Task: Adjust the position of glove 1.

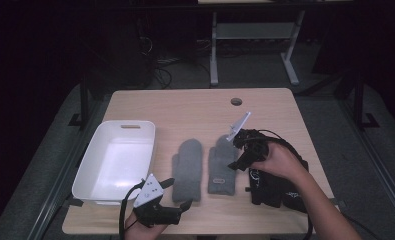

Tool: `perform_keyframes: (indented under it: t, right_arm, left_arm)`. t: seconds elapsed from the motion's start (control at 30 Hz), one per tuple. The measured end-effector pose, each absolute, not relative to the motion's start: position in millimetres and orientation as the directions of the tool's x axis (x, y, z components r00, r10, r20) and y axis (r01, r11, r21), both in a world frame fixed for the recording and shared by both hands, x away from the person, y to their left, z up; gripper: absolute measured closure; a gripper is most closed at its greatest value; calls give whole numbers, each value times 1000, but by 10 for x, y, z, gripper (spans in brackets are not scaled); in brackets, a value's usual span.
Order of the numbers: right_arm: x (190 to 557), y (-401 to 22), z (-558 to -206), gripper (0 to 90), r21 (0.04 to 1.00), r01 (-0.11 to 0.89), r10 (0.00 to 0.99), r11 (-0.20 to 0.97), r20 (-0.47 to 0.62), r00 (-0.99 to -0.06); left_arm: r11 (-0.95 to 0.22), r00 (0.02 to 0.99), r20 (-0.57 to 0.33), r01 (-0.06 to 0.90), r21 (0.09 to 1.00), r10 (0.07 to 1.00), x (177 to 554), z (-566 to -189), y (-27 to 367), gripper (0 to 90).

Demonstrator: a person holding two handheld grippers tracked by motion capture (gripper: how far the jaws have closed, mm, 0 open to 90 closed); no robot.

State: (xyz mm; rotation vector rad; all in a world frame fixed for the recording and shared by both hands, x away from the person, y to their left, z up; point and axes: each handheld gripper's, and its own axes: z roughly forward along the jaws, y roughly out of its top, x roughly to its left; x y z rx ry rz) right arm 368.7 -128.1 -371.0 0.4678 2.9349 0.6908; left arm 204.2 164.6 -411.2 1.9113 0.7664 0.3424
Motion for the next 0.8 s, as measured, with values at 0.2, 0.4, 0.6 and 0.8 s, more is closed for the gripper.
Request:
perform_keyframes:
  t: [0.2, 0.4, 0.6, 0.8]
  right_arm:
    - [3751, -1215, -3803, 203, 423, 284, 316, 860, -5, -949]
    - [3784, -1142, -3897, 227, 396, 278, 301, 875, 5, -954]
    - [3814, -1086, -3976, 254, 376, 275, 292, 885, 13, -956]
    - [3867, -1017, -4094, 300, 345, 268, 280, 899, 16, -960]
  left_arm:
    - [-286, 755, -101, 365, 886, 648, 2045, -4115, 1647, 153]
    - [-288, 757, -100, 363, 886, 646, 2047, -4118, 1646, 153]
    - [-287, 758, -102, 363, 886, 645, 2046, -4124, 1637, 153]
    - [-284, 756, -105, 366, 886, 646, 2051, -4128, 1643, 153]
